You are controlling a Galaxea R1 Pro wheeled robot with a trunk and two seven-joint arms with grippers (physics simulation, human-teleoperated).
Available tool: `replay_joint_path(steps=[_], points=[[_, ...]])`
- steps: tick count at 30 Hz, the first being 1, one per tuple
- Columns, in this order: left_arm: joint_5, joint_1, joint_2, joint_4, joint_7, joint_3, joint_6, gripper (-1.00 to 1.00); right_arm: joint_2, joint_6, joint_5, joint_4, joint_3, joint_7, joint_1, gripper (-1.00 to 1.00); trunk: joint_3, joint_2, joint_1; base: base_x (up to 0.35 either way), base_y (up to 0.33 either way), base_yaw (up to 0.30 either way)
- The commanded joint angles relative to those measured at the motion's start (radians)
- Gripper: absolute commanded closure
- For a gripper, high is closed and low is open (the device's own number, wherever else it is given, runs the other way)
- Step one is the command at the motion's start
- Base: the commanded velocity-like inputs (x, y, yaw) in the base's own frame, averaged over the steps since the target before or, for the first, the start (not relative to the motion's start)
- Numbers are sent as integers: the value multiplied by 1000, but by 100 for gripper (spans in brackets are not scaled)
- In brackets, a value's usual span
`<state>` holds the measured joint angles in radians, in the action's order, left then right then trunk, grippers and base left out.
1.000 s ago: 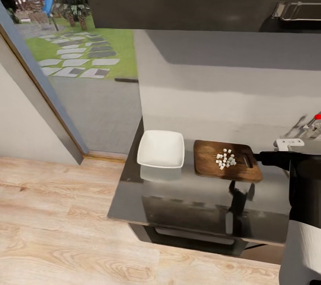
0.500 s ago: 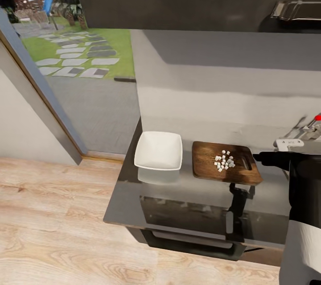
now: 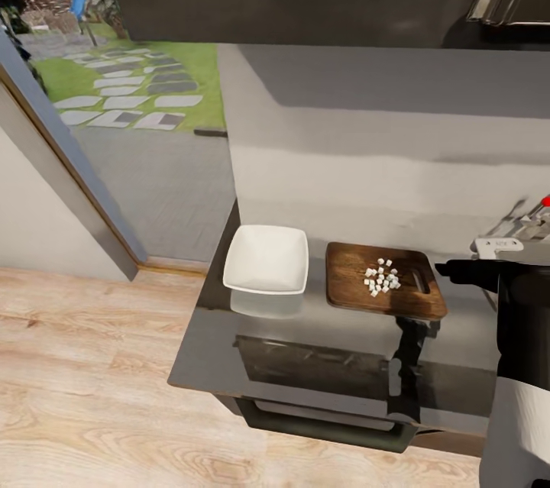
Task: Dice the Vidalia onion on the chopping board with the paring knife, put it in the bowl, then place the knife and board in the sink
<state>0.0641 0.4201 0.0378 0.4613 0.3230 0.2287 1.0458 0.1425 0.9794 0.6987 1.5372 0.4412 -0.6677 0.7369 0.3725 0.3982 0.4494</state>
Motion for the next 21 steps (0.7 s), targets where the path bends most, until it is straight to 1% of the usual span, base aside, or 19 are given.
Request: replay_joint_path(steps=[1, 15, 21], points=[[6, 0, -1, 1, 5, 7, 1, -100, 0, 2, 10, 1, 0, -10, 1, -100, 3, 2, 1, 0, 0, 0], [6, 0, -1, 0, 5, 7, 1, -100, -1, 2, 10, 0, -1, -10, 1, -100, 18, 2, 1, 1, -1, 0], [6, 1, -1, 0, 5, 7, 1, -100, -3, 2, 10, 0, -1, -10, 1, -100, 26, 2, 1, 60, -68, 0]])
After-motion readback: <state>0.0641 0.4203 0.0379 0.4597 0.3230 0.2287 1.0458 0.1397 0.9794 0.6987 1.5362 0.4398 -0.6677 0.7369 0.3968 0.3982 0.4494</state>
